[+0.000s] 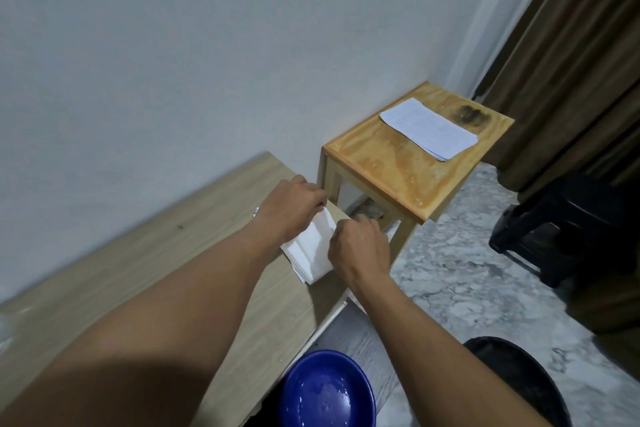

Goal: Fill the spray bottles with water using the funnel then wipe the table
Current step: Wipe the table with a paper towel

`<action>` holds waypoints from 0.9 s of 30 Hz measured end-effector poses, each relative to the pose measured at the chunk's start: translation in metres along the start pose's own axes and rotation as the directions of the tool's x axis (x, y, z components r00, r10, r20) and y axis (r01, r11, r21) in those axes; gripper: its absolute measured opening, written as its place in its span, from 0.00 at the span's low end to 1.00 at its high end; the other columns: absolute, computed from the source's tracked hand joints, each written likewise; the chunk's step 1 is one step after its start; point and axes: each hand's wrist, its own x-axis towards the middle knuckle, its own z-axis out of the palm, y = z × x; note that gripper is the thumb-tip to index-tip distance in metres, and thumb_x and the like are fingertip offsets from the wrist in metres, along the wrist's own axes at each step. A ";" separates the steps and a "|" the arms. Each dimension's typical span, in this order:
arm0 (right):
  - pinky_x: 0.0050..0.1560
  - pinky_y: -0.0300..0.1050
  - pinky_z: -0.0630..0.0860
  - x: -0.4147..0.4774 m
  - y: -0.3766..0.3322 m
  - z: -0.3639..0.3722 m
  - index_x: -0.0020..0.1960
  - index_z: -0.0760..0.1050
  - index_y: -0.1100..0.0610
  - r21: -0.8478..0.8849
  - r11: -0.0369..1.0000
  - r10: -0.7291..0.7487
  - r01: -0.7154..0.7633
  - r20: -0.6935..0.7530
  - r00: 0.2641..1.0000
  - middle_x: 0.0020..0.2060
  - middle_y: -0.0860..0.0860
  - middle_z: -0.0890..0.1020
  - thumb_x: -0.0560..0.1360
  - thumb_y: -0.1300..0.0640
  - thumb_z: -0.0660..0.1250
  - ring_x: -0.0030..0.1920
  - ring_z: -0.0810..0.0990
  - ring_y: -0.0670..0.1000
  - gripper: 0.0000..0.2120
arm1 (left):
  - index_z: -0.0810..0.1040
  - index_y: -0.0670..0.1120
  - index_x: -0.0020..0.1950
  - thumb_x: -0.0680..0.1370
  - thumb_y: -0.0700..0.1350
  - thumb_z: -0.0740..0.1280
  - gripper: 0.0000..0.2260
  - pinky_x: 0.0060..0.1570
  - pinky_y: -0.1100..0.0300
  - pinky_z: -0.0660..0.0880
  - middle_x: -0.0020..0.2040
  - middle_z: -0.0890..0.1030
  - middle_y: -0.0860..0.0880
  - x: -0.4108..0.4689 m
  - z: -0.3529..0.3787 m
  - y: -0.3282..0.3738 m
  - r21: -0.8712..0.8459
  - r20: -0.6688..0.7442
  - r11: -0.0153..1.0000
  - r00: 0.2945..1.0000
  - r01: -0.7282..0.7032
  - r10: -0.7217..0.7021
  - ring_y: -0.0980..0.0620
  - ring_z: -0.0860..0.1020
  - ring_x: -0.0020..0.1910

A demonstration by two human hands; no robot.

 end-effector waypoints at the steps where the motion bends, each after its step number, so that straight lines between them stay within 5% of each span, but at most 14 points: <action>1: 0.51 0.52 0.73 -0.001 -0.001 -0.007 0.52 0.80 0.58 0.013 1.000 -0.006 0.006 -0.024 1.000 0.52 0.56 0.80 0.78 0.59 0.62 0.55 0.76 0.59 0.09 | 0.78 0.50 0.55 0.83 0.49 0.58 0.09 0.49 0.53 0.70 0.54 0.81 0.53 -0.004 -0.007 0.000 -0.004 -0.024 1.000 1.000 -0.007 0.007 0.47 0.74 0.57; 9: 0.44 0.53 0.81 -0.025 -0.035 -0.069 0.45 0.79 0.56 0.074 0.989 -0.109 0.131 -0.243 0.964 0.41 0.53 0.81 0.77 0.53 0.65 0.40 0.78 0.55 0.08 | 0.75 0.50 0.56 0.80 0.44 0.58 0.09 0.48 0.52 0.71 0.47 0.82 0.49 -0.053 -0.080 -0.007 -0.010 -0.144 0.995 0.985 0.097 -0.098 0.46 0.75 0.54; 17: 0.42 0.52 0.79 -0.082 -0.099 -0.122 0.47 0.76 0.55 0.095 0.969 -0.200 0.227 -0.235 0.951 0.41 0.55 0.83 0.77 0.54 0.60 0.43 0.79 0.60 0.07 | 0.79 0.51 0.57 0.82 0.48 0.59 0.10 0.51 0.51 0.72 0.52 0.83 0.52 -0.157 -0.156 -0.019 0.033 -0.220 0.974 0.952 0.226 -0.214 0.46 0.75 0.56; 27: 0.40 0.45 0.71 -0.166 -0.197 -0.132 0.47 0.79 0.53 0.320 0.877 -0.312 0.360 -0.191 0.931 0.42 0.50 0.84 0.76 0.56 0.63 0.44 0.80 0.56 0.07 | 0.78 0.55 0.51 0.80 0.51 0.59 0.08 0.43 0.54 0.70 0.46 0.80 0.49 -0.319 -0.211 -0.037 -0.239 -0.261 0.824 0.783 0.514 -0.564 0.46 0.77 0.47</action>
